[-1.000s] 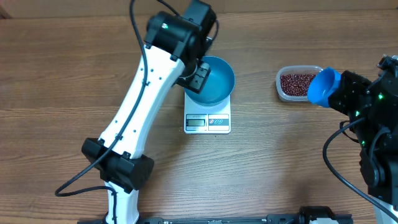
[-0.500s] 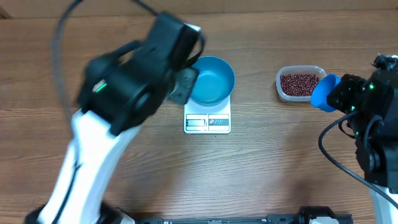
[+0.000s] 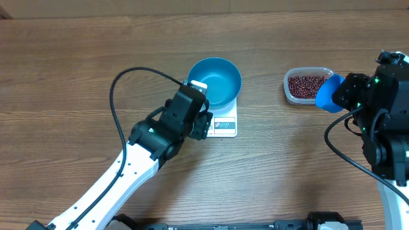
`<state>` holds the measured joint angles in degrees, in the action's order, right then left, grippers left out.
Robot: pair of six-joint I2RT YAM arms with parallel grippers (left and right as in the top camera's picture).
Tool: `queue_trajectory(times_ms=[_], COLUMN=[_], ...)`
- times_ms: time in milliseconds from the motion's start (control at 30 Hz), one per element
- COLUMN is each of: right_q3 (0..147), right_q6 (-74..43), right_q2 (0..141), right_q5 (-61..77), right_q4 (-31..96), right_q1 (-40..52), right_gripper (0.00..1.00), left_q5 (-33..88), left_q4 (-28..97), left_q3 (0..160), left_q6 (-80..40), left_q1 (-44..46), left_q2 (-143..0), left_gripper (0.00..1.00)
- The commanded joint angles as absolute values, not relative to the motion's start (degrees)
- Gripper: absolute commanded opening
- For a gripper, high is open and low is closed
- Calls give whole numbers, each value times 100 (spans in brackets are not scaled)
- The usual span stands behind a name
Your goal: Scoop item into bowl and weigh 150g on scale
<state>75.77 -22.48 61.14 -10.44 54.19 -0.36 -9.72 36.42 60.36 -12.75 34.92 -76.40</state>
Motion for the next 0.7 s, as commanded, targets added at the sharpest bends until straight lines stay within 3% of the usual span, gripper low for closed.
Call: queue_trajectory(times_ms=[0,167,233,267,300,333,467,667], right_q3=[7699,7699,7699,7699,7699,7699,7699,7695], right_q6=[-2263,-2263,-2263,-2263,-2263,-2263,-2261,-2261], right_q2=[6084,6084,6084,6084,6084,6084,6084,6084], right_q5=[-1024,-1020,-1022,-1020,-1020,-1020,-1022,-1022], right_q4=[5395,5395,5398,5402,5411,5419,5474,5507], right_q1=[-51,-49,-49,-49,-49,-49,-49,-49], right_gripper=[4,4,4,4,4,4,4,4], left_q5=[-272,362,878,1039,1044,1039,1057,1278], left_q4=[2775,2213,2045,1935,1859,1723,1406,1426], left_q3=[5601,5570,5570,5570,5570,5570,5572,5616], left_q6=[-1549,-1551,-1549,-1551,-1594,-1800,-2032,-1094], left_q1=[3529,3529,3529,3529,3529,3529,3529,3540], left_q2=[-7822,-8401,-8661,-8814,-8890,-8986,-9059,-9032], left_gripper=[100,98,68,37,17,4,4,4])
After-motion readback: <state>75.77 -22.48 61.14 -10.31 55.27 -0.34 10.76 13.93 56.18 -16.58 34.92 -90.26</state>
